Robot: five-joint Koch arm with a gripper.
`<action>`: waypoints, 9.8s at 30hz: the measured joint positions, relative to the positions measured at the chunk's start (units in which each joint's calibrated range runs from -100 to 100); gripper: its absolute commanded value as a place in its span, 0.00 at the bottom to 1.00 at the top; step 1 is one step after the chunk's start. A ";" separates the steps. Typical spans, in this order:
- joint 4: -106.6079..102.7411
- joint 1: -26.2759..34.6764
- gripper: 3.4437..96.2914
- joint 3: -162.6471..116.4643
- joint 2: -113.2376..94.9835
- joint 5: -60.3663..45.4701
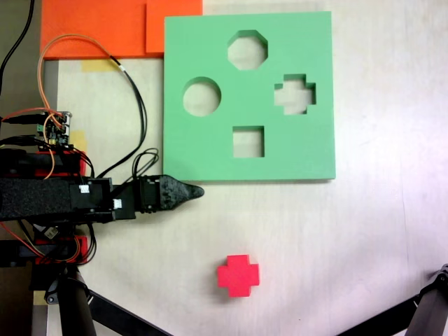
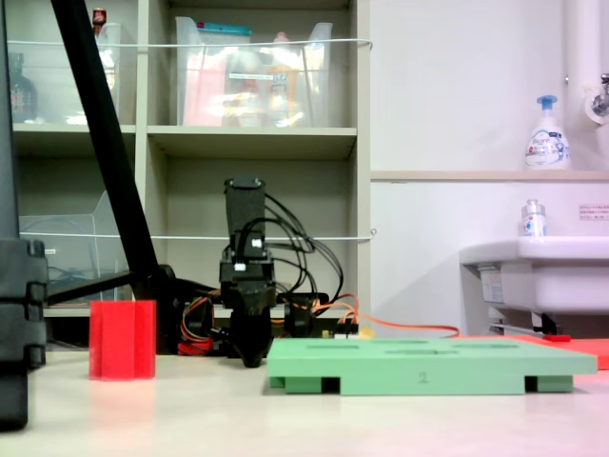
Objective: Put the cross columnar block into the corresponding hole
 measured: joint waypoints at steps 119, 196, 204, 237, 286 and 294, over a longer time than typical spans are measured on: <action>-103.08 -4.74 0.38 120.53 75.65 56.02; -88.69 14.85 0.39 164.23 127.50 68.57; -88.79 14.80 0.39 165.12 130.23 68.57; -90.36 14.11 0.39 165.70 127.09 64.42; -89.67 13.77 0.41 172.66 131.05 62.37; -89.28 14.07 0.41 172.66 131.05 60.66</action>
